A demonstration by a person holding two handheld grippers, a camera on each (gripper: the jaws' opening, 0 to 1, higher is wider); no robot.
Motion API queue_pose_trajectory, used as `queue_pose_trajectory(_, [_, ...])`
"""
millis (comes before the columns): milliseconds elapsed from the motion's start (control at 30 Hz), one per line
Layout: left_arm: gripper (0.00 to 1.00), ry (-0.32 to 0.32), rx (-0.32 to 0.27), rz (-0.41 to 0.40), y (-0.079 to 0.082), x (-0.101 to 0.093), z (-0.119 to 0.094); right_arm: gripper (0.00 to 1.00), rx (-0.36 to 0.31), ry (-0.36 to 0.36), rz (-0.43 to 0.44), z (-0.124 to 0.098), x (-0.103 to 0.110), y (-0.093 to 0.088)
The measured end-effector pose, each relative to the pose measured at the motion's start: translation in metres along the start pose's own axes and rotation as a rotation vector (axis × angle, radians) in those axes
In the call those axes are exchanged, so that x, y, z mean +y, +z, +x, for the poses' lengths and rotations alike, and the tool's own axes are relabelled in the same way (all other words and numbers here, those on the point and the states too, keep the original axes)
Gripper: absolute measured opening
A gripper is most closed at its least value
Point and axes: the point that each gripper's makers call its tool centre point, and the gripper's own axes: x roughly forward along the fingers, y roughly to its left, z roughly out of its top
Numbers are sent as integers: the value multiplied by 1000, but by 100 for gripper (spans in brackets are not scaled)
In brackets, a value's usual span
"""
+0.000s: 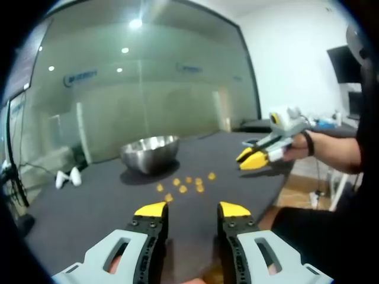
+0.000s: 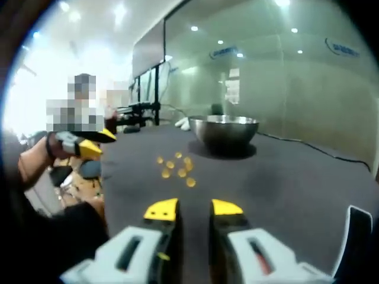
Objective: Pick up the QQ candy scattered on the table and place it into the stainless steel bowl on the table
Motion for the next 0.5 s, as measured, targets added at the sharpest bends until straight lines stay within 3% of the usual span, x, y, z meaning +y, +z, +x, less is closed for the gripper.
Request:
queue_pose_trajectory(367, [35,1,7,-5,-5,2,0,21,33,68,-29,43,12,10])
queue_pose_trajectory(433, [35,1,7,-8,-6,2,0,21,40,81,-18,52,12,9])
queue_pose_trajectory(500, [35,3,9,-9,-6,3,0,20,66,103,67,60,14,3])
